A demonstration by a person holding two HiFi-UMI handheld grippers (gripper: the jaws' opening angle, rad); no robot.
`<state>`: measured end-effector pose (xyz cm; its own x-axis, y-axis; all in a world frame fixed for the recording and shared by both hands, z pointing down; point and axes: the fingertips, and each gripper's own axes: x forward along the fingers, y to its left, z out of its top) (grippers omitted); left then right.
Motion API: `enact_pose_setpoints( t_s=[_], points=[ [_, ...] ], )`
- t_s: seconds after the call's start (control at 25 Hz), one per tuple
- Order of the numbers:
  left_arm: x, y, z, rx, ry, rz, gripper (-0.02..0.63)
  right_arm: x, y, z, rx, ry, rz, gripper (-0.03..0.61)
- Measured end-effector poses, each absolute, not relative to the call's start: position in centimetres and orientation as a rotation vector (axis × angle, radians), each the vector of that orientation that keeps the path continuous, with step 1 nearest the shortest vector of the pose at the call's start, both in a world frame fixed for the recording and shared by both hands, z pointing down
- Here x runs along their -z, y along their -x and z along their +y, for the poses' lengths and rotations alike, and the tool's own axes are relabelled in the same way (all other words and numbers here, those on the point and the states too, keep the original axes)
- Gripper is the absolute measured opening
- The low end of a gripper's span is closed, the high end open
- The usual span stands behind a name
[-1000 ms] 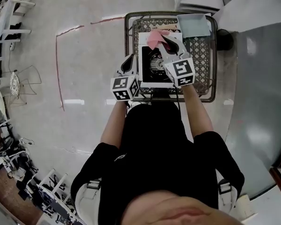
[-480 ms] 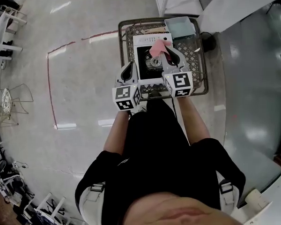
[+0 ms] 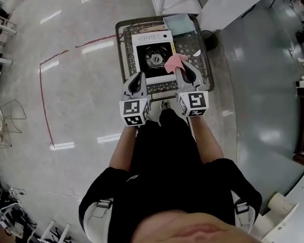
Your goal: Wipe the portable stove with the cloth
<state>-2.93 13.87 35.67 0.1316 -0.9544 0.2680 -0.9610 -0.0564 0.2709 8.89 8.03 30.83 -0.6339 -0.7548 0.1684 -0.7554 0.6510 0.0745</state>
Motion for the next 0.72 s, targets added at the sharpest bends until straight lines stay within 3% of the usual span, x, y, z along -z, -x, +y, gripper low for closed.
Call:
enact_pose_setpoints(
  t_s=[0.72],
  points=[
    [-27.8, -4.8, 16.6, 0.034, -2.109, -2.006, 0.000, -25.6, -16.7, 11.6, 0.116, -1.220, -2.798, 0.025]
  ],
)
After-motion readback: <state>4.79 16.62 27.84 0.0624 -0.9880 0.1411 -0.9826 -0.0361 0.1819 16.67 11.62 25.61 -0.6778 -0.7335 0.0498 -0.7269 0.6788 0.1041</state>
